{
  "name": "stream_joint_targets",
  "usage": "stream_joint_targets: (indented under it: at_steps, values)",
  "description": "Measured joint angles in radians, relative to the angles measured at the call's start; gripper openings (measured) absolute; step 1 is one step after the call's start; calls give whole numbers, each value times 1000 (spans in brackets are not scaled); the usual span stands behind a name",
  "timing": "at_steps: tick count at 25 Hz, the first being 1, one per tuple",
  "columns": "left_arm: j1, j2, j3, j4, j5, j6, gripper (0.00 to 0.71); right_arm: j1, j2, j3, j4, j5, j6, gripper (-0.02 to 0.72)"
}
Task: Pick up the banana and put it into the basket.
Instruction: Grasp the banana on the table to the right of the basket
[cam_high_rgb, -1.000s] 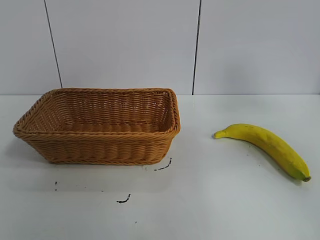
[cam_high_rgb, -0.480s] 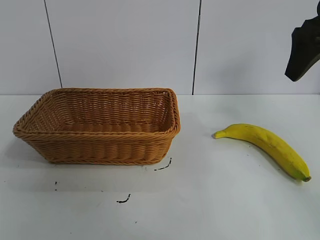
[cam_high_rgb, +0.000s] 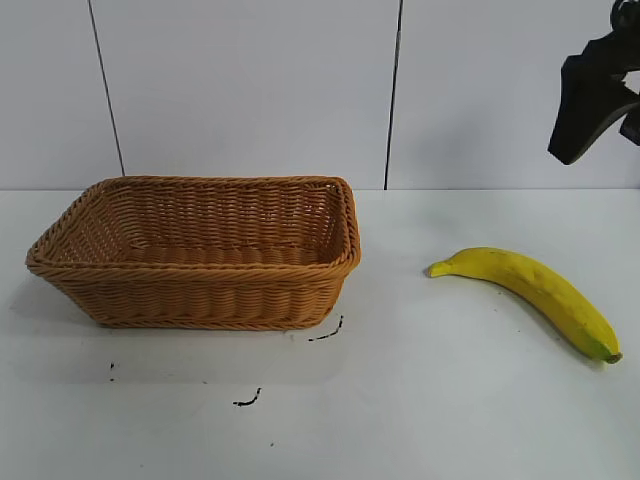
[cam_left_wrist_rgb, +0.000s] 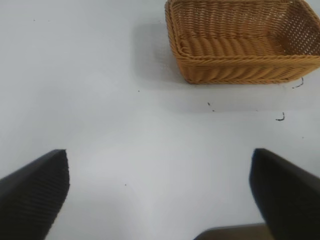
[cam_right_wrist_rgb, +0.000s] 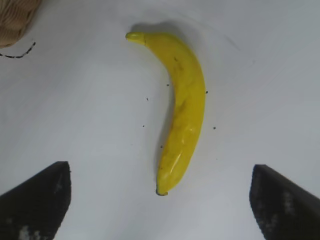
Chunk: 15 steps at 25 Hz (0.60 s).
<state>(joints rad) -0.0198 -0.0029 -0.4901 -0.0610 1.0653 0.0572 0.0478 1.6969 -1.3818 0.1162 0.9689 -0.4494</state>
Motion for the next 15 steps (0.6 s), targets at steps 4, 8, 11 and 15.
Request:
stream_joint_targets:
  at_steps: [4,8,11,15]
  values:
    - [0,0,0,0,0,0,695,3,9,0,-37,-39,39,696]
    - [0,0,0,0,0,0,695,4,63,0,-40,-40,39,696]
    - [0,0,0,0,0,0,695,4,124,0,-40,-52,39,696]
    - [0,0,0,0,0,0,695,4,214,-1,-27,-112,39,696]
